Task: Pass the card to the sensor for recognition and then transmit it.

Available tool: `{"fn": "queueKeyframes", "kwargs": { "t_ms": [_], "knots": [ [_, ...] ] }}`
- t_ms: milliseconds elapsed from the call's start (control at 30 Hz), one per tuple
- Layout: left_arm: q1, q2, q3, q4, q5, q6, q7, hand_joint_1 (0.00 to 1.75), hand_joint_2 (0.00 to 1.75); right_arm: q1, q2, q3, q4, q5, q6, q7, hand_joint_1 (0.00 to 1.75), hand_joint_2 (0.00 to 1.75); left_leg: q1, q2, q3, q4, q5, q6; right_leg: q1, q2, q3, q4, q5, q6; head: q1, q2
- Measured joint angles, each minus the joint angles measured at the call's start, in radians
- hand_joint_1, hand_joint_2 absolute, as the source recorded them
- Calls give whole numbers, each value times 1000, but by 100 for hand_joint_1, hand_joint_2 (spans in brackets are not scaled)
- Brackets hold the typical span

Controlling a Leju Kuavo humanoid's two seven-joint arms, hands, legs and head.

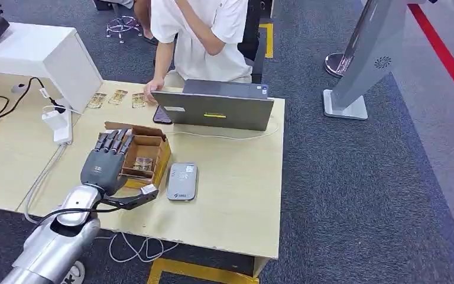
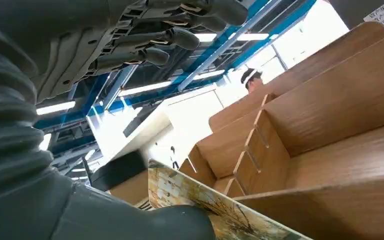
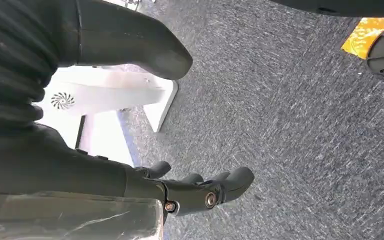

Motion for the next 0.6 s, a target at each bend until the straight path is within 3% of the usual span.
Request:
{"fn": "queueKeyframes", "kwargs": {
  "t_ms": [333, 367, 600],
  "knots": [
    [0, -3, 0, 14, 0, -2, 0, 0, 175, 0, 0, 0, 0, 0, 0, 0, 0, 175, 0, 0, 0, 0, 0, 0, 0, 0, 0, 0, 0, 0, 0, 0],
    [-1, -4, 0, 16, 0, -3, 0, 175, 175, 0, 0, 0, 0, 1, 0, 0, 0, 175, 0, 0, 0, 0, 0, 0, 0, 0, 0, 0, 0, 0, 0, 0],
    [-6, -8, 0, 31, 32, -70, -9, 175, 175, 0, 0, -2, 0, 5, 0, -2, 0, 175, 0, 0, 0, 0, 0, 0, 0, 0, 0, 0, 0, 0, 0, 0]
  ]
}}
